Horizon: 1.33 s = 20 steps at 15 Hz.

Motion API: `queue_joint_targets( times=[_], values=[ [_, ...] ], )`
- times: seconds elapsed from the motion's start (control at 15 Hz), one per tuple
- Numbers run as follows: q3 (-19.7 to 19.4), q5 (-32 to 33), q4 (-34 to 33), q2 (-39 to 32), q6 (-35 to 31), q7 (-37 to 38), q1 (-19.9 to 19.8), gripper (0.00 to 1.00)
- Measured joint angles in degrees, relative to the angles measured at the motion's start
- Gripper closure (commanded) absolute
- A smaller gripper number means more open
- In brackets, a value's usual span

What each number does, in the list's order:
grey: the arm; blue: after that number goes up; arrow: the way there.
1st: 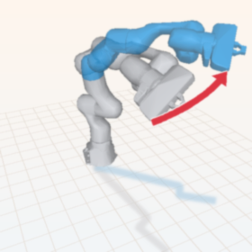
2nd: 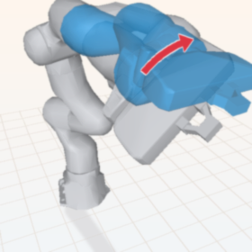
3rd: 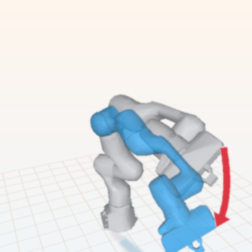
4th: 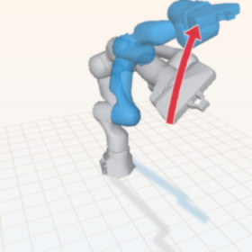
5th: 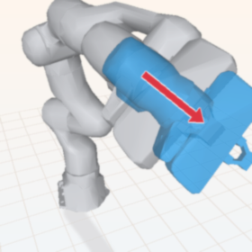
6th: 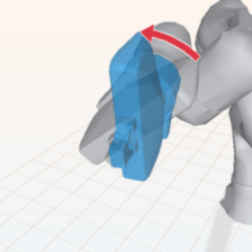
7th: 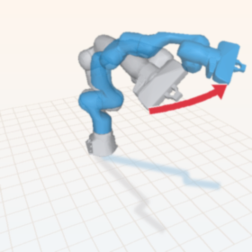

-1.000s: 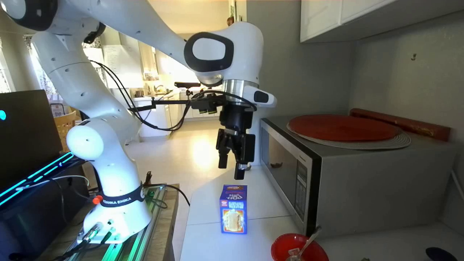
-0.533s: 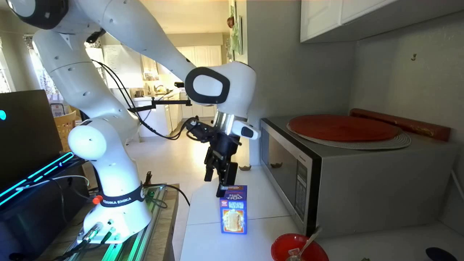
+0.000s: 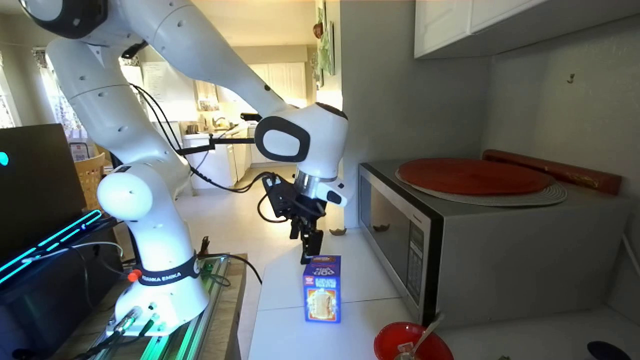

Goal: Open the cover of the blue box

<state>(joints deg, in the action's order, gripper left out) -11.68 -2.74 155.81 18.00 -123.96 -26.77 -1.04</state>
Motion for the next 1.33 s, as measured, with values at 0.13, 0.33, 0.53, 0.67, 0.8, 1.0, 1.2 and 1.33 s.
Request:
queue_joint_targets(
  times=[0.13, 0.33, 0.53, 0.67, 0.8, 1.0, 1.2, 1.33],
  values=[
    [0.0, -4.0, 0.0, -0.7, -5.3, -0.8, 1.1, 0.0],
    [0.0, -6.8, 0.0, -2.0, -11.9, -0.9, 1.8, 0.0],
    [-0.1, -6.8, 0.1, -3.4, -14.1, -0.5, 1.0, 0.0],
    [-0.1, -6.8, 0.1, -4.5, -14.2, -0.4, 0.3, 0.0],
    [-0.1, -6.8, 0.1, -5.0, -14.3, -0.4, 0.1, 0.0],
    [-0.1, -6.8, 0.1, -5.1, -14.3, -0.4, 0.1, 0.0],
    [-0.1, -6.8, 0.0, -5.1, -14.3, -0.4, -0.1, 0.0],
    [-0.3, -6.8, 0.1, -5.4, -14.4, -0.3, -0.7, 0.0]
  ],
)
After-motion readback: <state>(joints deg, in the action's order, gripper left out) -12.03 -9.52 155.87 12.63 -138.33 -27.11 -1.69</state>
